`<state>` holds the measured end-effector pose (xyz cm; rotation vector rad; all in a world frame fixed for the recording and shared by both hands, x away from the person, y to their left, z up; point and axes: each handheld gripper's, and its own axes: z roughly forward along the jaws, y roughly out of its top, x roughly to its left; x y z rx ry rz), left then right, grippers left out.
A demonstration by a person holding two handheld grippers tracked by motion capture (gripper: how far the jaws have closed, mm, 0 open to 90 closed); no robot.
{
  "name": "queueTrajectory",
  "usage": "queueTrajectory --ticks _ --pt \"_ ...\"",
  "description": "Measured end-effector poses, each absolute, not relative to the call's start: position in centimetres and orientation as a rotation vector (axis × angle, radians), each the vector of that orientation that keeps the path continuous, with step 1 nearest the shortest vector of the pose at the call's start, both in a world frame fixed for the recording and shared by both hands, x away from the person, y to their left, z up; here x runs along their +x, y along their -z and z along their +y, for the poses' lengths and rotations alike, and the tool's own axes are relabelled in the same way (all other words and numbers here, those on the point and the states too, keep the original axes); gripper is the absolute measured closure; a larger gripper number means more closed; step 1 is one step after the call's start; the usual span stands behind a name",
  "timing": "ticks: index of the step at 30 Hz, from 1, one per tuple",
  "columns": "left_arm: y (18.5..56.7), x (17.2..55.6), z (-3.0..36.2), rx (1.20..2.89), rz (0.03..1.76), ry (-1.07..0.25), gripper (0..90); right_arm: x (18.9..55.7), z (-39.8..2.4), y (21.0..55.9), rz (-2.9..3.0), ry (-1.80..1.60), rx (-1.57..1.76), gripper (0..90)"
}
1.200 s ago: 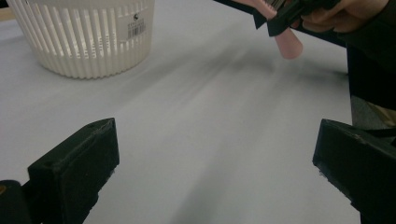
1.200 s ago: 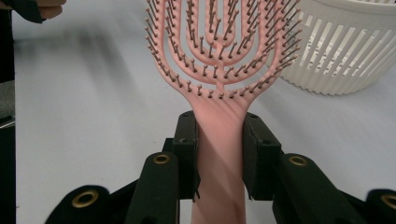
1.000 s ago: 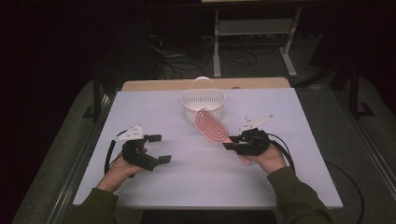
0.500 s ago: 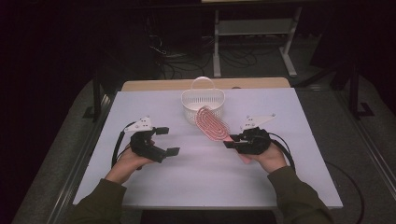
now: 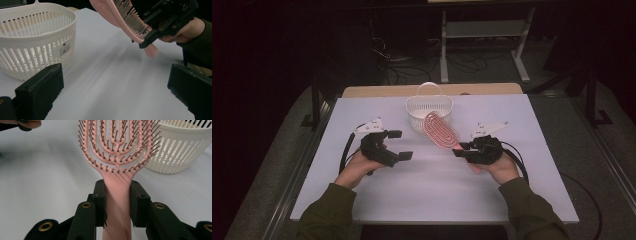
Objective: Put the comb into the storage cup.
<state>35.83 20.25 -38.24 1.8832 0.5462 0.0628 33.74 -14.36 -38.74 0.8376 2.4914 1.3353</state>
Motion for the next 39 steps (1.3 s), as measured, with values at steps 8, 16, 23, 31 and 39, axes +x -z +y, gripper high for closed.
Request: queueTrajectory --ticks 8,16,23,31,39 --pt "38.3 35.7 19.9 1.858 0.557 -0.067 0.0 33.7 -13.9 39.0 2.483 -1.326 0.837 69.1" --pt "38.1 35.3 19.5 1.872 0.549 -0.066 0.0 33.6 -13.0 39.4 2.509 -1.318 0.811 69.0" --pt "37.9 35.2 19.5 1.85 0.57 -0.044 0.1 33.4 -12.2 39.6 2.524 -1.328 0.781 69.0" --pt "37.8 34.9 19.2 1.854 0.561 -0.04 0.1 33.1 -11.6 39.6 2.532 -1.356 0.75 69.0" --pt "37.7 34.8 18.6 1.866 0.561 -0.044 0.1 32.9 -11.0 39.7 2.546 -1.366 0.72 69.0"
